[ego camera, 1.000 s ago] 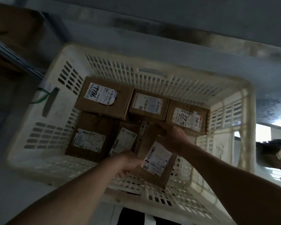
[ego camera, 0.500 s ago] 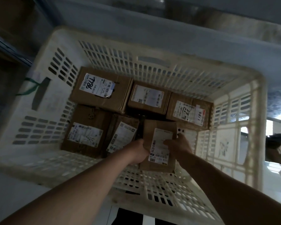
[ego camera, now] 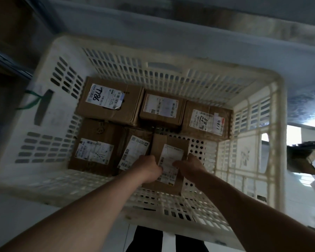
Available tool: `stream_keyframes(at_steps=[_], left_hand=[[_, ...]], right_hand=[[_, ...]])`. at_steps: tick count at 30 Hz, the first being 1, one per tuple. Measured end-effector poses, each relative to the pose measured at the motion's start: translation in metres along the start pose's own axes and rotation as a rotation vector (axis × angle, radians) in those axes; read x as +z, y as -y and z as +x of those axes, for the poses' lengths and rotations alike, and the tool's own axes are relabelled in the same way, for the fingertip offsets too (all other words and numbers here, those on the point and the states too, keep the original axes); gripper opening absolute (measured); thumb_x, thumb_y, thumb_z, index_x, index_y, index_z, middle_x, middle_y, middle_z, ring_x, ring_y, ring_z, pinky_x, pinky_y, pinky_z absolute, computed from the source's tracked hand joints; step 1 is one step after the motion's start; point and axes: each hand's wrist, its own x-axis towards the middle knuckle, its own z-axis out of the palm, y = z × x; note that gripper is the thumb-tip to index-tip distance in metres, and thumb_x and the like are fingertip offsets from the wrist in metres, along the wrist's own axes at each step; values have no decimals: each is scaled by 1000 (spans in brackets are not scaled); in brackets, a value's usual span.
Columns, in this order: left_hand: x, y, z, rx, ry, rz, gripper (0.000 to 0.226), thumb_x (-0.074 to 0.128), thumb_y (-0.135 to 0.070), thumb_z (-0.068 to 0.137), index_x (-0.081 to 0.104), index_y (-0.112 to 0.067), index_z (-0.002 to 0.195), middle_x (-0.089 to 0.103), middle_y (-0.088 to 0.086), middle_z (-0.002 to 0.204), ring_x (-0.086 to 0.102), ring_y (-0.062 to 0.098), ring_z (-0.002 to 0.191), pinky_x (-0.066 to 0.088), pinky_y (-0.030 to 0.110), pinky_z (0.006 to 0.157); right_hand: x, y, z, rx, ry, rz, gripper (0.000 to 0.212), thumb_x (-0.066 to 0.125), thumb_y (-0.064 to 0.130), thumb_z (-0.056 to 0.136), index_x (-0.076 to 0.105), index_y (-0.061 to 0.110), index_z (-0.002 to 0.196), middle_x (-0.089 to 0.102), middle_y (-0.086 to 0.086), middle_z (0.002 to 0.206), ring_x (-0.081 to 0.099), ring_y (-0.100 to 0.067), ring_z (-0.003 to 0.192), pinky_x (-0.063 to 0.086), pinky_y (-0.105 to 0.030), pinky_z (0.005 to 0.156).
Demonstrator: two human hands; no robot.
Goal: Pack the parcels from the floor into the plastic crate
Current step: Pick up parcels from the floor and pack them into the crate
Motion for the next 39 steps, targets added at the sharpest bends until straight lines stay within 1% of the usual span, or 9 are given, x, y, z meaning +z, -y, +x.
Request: stream_keyframes(at_steps=[4, 6, 9, 15, 22, 27, 34, 37, 39], left_hand=[[-5, -7, -15, 63, -10, -7, 39, 56, -39, 95, 57, -16, 126, 60, 4, 125, 58, 20, 107, 49, 31, 88], [-8, -13, -23, 95, -11, 0, 37, 56, -38, 95, 58, -17, 125, 61, 4, 125, 59, 20, 106, 47, 28, 84], [-13, -24, -34, 145, -9, -2, 39, 56, -37, 95, 57, -18, 129, 60, 3, 127, 59, 21, 109, 48, 28, 87], [-15, -43, -53, 192, -76, 51, 60, 55, -42, 96, 40, -14, 147, 42, 6, 150, 47, 25, 130, 42, 33, 103], [-5, -62, -84, 254, -153, -8, 57, 55, -42, 96, 42, -16, 145, 42, 7, 150, 44, 27, 134, 39, 33, 101], [9, -80, -110, 320, -206, -56, 39, 56, -39, 97, 59, -16, 128, 60, 6, 130, 57, 23, 114, 46, 31, 89], [48, -125, -166, 437, -296, -54, 39, 50, -51, 96, 64, -17, 109, 66, 3, 103, 62, 22, 98, 50, 38, 89], [76, -148, -194, 510, -302, -114, 42, 44, -54, 96, 64, -17, 99, 66, 2, 96, 63, 23, 95, 50, 37, 87], [100, -165, -214, 564, -264, -247, 51, 32, -58, 97, 64, -18, 99, 65, 1, 97, 60, 23, 99, 48, 34, 85]], right_hand=[[-11, 6, -19, -57, -37, 2, 8, 63, 18, 92, 59, 25, 94, 65, -1, 99, 63, -16, 83, 56, -33, 76], [-17, 7, -27, -61, -59, 41, 35, 64, 18, 92, 55, 17, 125, 61, 4, 95, 57, -9, 75, 50, -25, 63], [-23, 7, -39, -54, -78, 119, 52, 64, 20, 93, 44, 13, 140, 63, -2, 110, 47, -3, 64, 39, -18, 50], [-33, 5, -60, -79, -133, 205, 60, 67, 23, 92, 39, 16, 145, 60, 2, 91, 57, -8, 64, 41, -19, 46], [-51, -2, -95, -185, -195, 201, 60, 69, 25, 91, 44, 15, 145, 62, -4, 107, 55, -3, 65, 43, -16, 46], [-70, -18, -126, -304, -246, 240, 47, 69, 33, 88, 56, 20, 132, 61, 1, 115, 61, -14, 94, 56, -33, 79], [-110, -72, -174, -410, -292, 317, 48, 69, 35, 89, 56, 20, 133, 63, 2, 123, 59, -13, 104, 52, -28, 87], [-130, -104, -195, -432, -347, 361, 50, 53, 50, 97, 58, 16, 133, 65, 0, 124, 59, -11, 99, 48, -21, 78], [-142, -129, -209, -435, -374, 502, 56, 37, 64, 97, 63, 20, 121, 68, -3, 119, 62, -16, 103, 52, -37, 92]])
